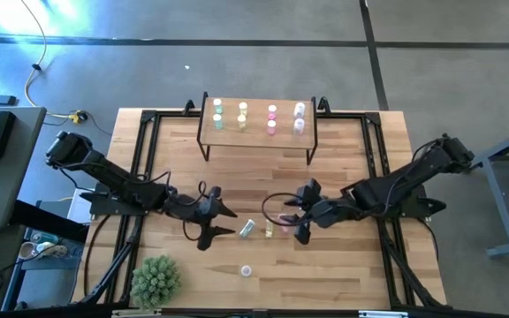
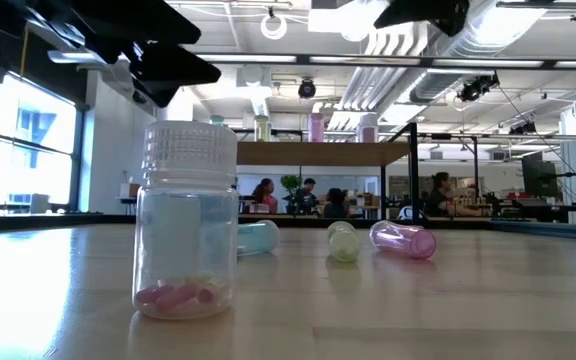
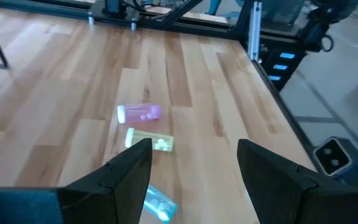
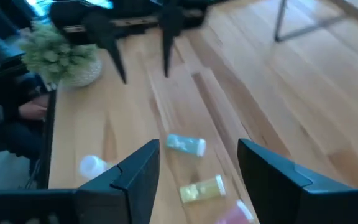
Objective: Pick and place medicine bottles onto shelf by color
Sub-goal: Put the blue pill bottle on the shelf aligned with the other blue pill bottles
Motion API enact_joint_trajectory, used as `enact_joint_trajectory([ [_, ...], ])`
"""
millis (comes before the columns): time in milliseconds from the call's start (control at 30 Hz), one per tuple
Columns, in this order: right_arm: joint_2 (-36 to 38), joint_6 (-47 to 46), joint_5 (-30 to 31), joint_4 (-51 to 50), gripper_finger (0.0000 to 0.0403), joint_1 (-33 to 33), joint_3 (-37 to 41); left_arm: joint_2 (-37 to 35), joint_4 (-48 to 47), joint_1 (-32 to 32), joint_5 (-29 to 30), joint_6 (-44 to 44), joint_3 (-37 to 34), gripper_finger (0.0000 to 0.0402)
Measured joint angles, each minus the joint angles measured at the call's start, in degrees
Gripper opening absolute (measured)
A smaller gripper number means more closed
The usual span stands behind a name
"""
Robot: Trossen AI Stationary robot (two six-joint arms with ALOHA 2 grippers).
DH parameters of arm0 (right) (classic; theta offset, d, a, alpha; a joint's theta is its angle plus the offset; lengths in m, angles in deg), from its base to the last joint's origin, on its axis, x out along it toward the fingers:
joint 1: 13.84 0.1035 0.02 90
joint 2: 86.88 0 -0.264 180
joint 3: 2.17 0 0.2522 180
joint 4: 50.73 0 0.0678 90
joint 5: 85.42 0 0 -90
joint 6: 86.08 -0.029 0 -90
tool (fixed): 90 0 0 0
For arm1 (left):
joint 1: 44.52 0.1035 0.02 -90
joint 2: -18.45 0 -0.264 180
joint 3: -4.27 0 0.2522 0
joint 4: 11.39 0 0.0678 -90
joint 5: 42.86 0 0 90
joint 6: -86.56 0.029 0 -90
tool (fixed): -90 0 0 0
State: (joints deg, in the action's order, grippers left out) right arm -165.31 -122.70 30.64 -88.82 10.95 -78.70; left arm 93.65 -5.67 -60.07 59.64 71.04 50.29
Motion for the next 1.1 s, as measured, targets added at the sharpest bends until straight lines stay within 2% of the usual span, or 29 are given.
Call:
enact_joint_trajectory([
  [200, -1.8, -14.3, -0.9, -11.9, 0.0206, -0.9, 0.0, 0.0, -3.9, -0.7, 2.1, 0.7, 1.8, 0.0225],
  [333, -4.9, -18.6, -2.5, -14.7, 0.0206, -0.9, 0.0, 0.0, -6.0, -0.7, 2.2, 0.7, 1.7, 0.0225],
  [500, -9.0, -18.6, -2.6, -13.0, 0.0206, -0.8, 0.0, 0.0, -7.7, -0.7, 3.0, -0.8, 1.7, 0.0225],
  [667, -11.9, -18.5, -2.7, -12.9, 0.0206, -0.8, 0.0, 0.0, -7.9, -0.7, 3.5, -6.3, 1.7, 0.0225],
  [833, -12.4, -18.1, -2.4, -13.1, 0.0206, -1.0, 0.0, 2.7, -7.3, -0.7, 7.0, -11.3, 1.8, 0.0225],
  [1100, -12.2, -13.7, -2.2, -12.7, 0.0206, -3.4, 0.0, 9.9, -9.5, -0.7, 8.1, -11.5, 8.8, 0.0225],
])
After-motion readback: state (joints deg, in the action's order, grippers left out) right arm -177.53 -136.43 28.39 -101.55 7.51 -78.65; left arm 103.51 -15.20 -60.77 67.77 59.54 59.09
